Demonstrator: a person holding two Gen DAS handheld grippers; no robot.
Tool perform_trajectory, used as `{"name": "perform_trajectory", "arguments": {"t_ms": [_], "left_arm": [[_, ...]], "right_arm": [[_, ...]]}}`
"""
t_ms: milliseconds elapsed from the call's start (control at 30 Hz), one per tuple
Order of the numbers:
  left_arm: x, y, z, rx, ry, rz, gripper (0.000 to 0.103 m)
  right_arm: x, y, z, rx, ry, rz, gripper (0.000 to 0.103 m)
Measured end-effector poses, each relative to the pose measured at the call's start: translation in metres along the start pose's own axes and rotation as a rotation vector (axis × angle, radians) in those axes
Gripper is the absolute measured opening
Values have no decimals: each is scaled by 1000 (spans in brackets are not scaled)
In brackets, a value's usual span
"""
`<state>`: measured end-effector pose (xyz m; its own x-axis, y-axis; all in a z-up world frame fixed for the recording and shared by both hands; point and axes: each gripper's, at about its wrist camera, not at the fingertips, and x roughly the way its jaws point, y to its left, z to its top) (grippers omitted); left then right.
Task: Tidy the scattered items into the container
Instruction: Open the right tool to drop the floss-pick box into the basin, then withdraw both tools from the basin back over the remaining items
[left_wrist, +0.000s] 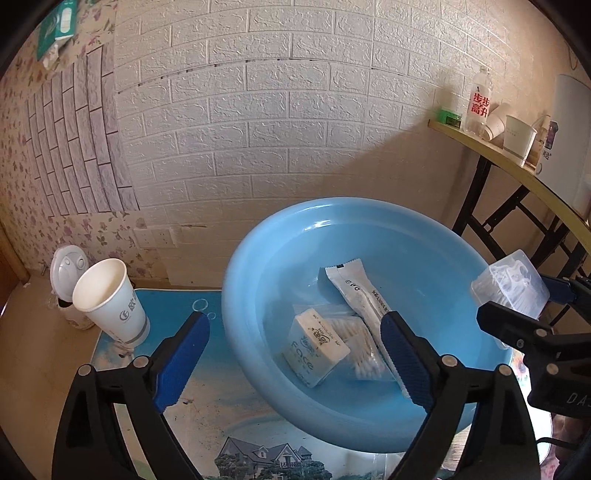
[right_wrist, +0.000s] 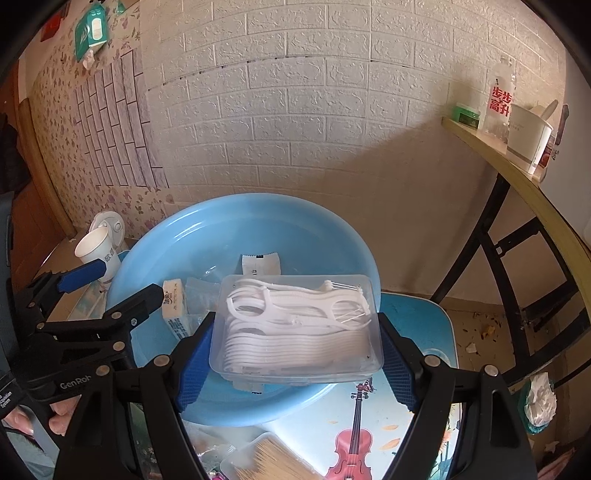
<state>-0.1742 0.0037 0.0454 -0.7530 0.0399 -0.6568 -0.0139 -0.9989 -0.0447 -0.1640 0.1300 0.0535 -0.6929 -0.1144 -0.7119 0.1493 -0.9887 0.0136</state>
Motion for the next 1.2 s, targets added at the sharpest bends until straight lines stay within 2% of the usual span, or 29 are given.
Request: {"name": "perform_trajectory", "arguments": {"t_ms": [333,600,733,800,1000,1200], "left_arm": [[-3,9,-3,-14,-6,-6,94],[-12,17,-4,-39,-11,-5,96],[-20,20,-7,-48,-17,-4,97],[-24,20,-9,-45,-20,5,97],[-36,28,-15,-73,-17,8,97],[-55,27,-24,-91,-24,-14,97]], "right_arm": [[19,9,-4,-11,45,17,82],[18,8,-8,-5,45,39,83],[10,6,-11,-6,19,50,85],[5,7,-10,-5,-7,54,94],[-10,8,-13,2,-30,70,94],[-29,3,-34,45,-20,65,94]]}}
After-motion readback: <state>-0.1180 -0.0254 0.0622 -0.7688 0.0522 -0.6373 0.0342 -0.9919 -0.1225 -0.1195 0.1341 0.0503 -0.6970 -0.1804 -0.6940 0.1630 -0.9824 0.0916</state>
